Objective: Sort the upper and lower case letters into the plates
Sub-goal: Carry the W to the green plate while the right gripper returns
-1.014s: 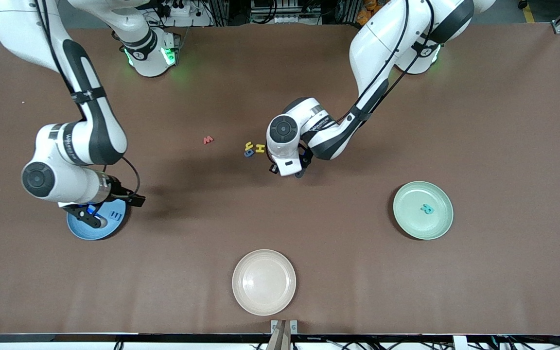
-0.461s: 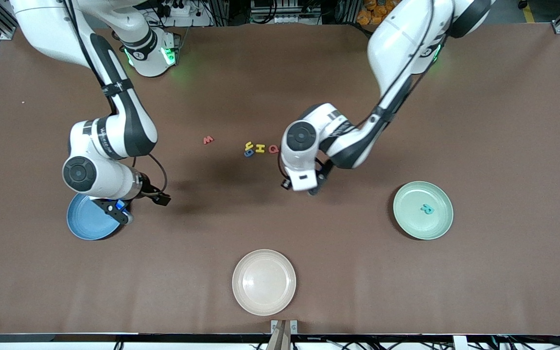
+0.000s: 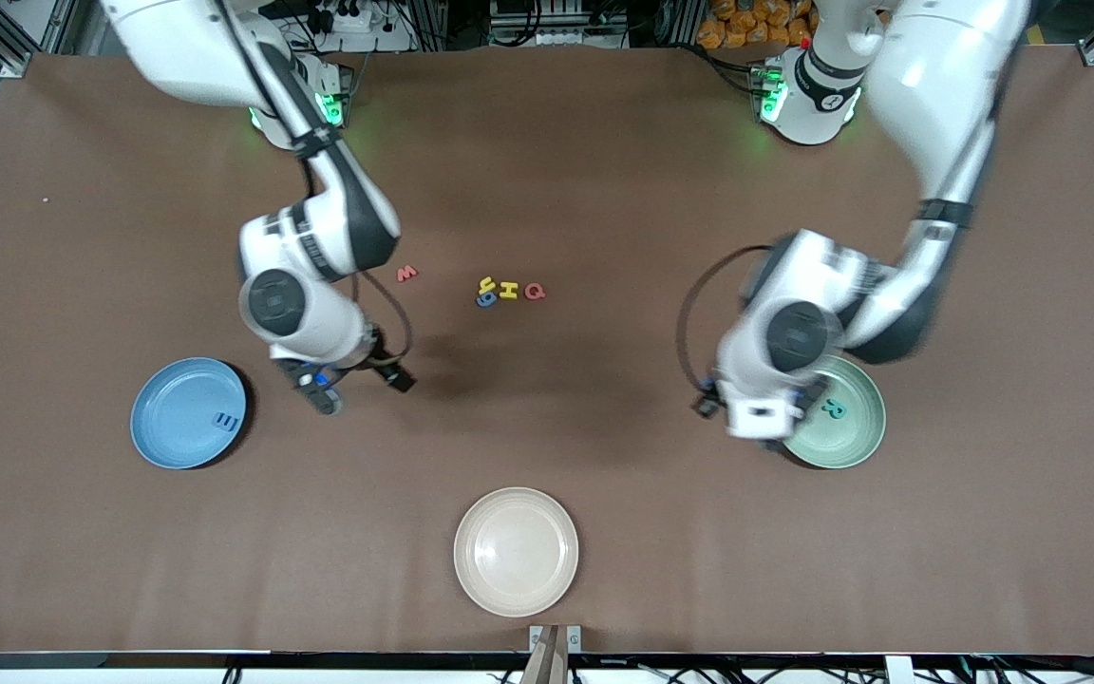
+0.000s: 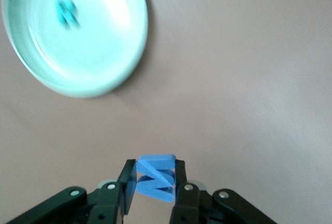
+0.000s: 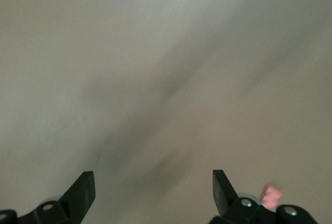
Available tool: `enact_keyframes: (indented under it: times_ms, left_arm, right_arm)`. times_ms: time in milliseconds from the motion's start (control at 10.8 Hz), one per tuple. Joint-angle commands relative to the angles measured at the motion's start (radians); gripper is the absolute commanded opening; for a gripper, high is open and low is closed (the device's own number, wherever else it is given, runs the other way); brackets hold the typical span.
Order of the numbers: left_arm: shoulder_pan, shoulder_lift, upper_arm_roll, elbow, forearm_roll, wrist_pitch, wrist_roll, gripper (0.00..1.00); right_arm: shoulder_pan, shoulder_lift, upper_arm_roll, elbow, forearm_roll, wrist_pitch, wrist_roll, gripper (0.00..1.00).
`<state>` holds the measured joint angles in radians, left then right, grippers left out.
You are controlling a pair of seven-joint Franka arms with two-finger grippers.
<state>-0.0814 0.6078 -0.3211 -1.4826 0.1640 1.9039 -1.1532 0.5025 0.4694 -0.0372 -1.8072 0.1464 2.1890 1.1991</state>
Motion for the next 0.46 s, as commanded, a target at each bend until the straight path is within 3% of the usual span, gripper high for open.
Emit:
enact_keyframes:
  times_ms: [0,277,369]
  left_arm:
    - [0.128,0.006,-0.016,-0.054,-0.005,-0.016,0.264,0.00]
    - [0.196,0.073,-0.013,-0.058,0.011,0.009,0.356,0.00]
    - [0.201,0.092,-0.010,-0.058,0.012,0.026,0.357,0.13]
  right_arm:
    - [0.082,0.014,-0.010,-0.078,0.016,0.117,0.159,1.00]
    - [0.227,0.018,-0.010,-0.136,0.016,0.228,0.429,1.00]
    - [0.263,0.020,-0.010,-0.136,0.016,0.235,0.494,1.00]
